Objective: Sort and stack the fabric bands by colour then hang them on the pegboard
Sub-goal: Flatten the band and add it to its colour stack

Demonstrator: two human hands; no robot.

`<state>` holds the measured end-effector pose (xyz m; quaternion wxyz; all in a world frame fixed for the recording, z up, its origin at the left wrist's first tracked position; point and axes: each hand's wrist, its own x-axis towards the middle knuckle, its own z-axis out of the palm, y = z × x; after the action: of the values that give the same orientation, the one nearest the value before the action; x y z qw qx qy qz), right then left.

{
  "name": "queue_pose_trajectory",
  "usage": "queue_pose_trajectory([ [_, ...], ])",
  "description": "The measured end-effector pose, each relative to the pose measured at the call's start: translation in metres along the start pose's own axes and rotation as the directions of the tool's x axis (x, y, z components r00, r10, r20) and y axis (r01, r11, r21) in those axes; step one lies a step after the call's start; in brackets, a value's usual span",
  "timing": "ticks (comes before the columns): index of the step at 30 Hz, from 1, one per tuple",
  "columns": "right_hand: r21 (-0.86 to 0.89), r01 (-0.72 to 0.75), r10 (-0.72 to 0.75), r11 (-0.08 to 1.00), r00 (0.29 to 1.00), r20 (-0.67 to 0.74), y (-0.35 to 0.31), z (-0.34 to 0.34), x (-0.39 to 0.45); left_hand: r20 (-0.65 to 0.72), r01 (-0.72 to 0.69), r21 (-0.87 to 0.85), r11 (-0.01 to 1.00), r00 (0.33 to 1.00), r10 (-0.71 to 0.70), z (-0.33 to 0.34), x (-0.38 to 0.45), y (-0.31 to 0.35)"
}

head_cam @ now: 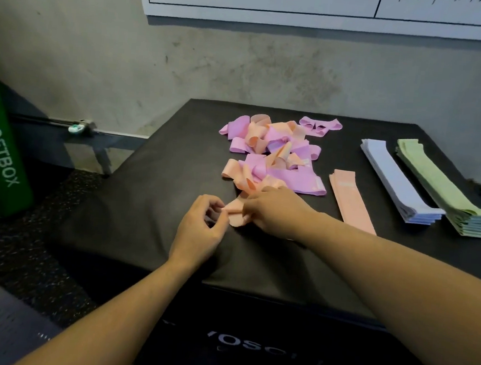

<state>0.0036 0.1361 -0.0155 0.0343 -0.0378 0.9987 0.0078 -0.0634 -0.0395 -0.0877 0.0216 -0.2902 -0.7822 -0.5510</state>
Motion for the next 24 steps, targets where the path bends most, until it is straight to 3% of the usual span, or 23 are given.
queue_pose_trajectory([
  [2, 0.268, -0.074, 0.109, 0.961, 0.987, -0.12, 0.001, 0.002, -0.006, -0.004, 0.012, -0.011, 1.0, 1.0, -0.012, 0.0, 0.0, -0.002],
  [4, 0.539, -0.111, 0.245, 0.835, 0.952, -0.184, 0.002, 0.001, -0.012, -0.002, 0.031, -0.026, 0.999, 1.0, -0.031, 0.0, 0.0, -0.003],
  [7, 0.724, -0.066, 0.379, 0.686, 0.883, -0.279, 0.0, -0.011, -0.021, 0.015, 0.051, -0.021, 0.999, 0.999, -0.05, 0.0, 0.001, -0.005],
  [14, 0.867, 0.033, 0.567, 0.497, 0.744, -0.354, -0.001, -0.044, -0.045, 0.143, 0.129, -0.016, 0.992, 0.982, -0.125, -0.005, 0.003, 0.009],
  [16, 0.899, 0.095, 0.597, 0.427, 0.717, -0.359, -0.005, -0.058, -0.056, 0.143, 0.176, -0.085, 0.981, 0.976, -0.162, -0.007, 0.006, 0.02],
  [20, 0.931, 0.18, 0.634, 0.318, 0.69, -0.35, -0.008, -0.087, -0.076, 0.124, 0.249, -0.241, 0.938, 0.967, -0.224, -0.01, 0.012, 0.052],
  [24, 0.962, 0.231, 0.63, 0.143, 0.729, -0.269, -0.014, -0.097, -0.097, 0.171, 0.193, -0.365, 0.911, 0.976, -0.138, -0.008, 0.006, 0.1],
])
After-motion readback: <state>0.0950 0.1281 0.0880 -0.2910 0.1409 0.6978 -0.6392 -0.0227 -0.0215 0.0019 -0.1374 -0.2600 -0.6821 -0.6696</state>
